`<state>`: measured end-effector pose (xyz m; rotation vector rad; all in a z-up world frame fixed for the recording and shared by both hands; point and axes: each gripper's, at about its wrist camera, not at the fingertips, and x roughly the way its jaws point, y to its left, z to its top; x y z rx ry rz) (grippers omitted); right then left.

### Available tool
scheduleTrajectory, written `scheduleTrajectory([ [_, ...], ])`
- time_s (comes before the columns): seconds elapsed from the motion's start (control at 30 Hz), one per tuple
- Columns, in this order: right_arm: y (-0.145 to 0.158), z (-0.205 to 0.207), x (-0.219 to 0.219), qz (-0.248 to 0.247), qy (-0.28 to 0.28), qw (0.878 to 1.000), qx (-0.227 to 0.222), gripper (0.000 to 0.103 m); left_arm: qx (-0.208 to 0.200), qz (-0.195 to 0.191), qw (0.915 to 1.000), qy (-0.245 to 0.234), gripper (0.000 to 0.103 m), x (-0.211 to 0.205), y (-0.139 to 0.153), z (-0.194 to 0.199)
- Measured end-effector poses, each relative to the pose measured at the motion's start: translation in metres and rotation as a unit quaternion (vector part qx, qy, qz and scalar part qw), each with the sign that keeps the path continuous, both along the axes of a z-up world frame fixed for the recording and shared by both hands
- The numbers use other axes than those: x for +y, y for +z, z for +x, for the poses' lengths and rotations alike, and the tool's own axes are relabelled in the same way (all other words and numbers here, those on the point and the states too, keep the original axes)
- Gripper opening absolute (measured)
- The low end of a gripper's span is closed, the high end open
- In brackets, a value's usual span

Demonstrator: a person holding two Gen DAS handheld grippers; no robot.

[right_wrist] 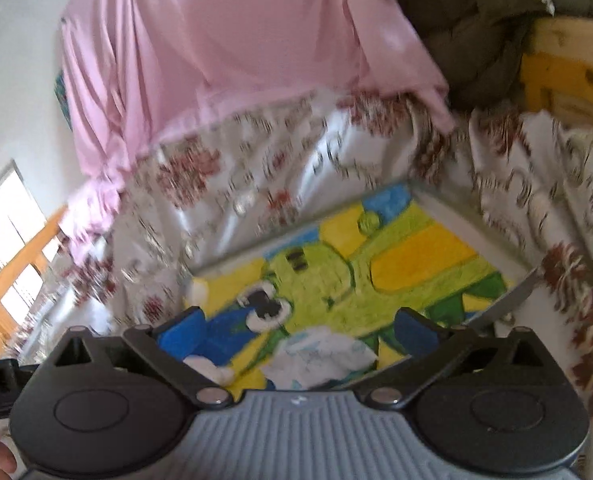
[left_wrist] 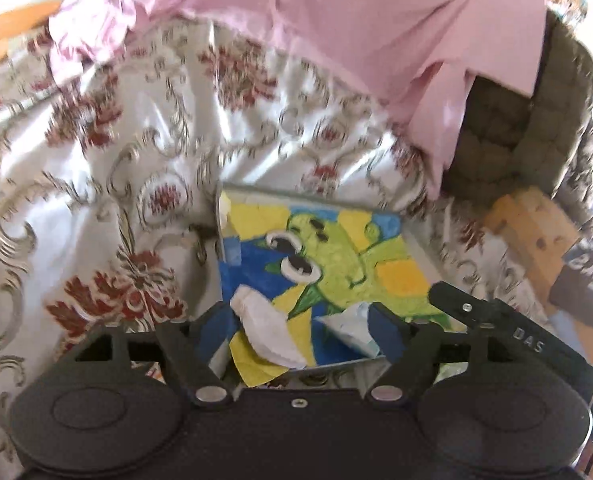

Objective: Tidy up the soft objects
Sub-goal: 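Carry the packet and tissue onto the cartoon tray and open both grippers, then lift both grippers up and away from the cartoon tray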

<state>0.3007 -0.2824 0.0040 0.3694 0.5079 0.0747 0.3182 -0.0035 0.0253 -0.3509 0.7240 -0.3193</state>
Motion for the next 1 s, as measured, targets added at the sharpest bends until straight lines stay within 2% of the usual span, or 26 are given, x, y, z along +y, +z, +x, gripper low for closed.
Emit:
scheduleTrajectory([
  [0.07, 0.016, -0.017, 0.001, -0.003, -0.001, 1.000, -0.024, 0.103, -0.029, 0.003, 0.9996, 0.008, 0.089, 0.004, 0.016, -0.016],
  [0.27, 0.053, -0.073, 0.013, -0.044, -0.025, 0.996, -0.073, 0.103, -0.112, 0.025, 0.9933, 0.011, 0.101, 0.003, 0.055, -0.070],
  [0.4, 0.065, -0.117, 0.026, -0.079, -0.046, 0.991, -0.101, 0.103, -0.161, 0.033, 0.9861, 0.020, 0.102, 0.002, 0.071, -0.113],
  [0.63, 0.059, -0.192, 0.040, -0.102, -0.070, 0.982, -0.142, 0.103, -0.189, 0.029, 0.9809, 0.037, 0.102, 0.010, 0.076, -0.174],
  [0.77, 0.050, -0.224, 0.045, -0.087, -0.049, 0.984, -0.149, 0.103, -0.199, 0.044, 0.9778, 0.047, 0.102, 0.017, 0.073, -0.206],
  [1.0, 0.046, -0.267, 0.058, -0.106, -0.047, 0.978, -0.176, 0.103, -0.226, 0.073, 0.9696, 0.061, 0.102, 0.024, 0.066, -0.254],
])
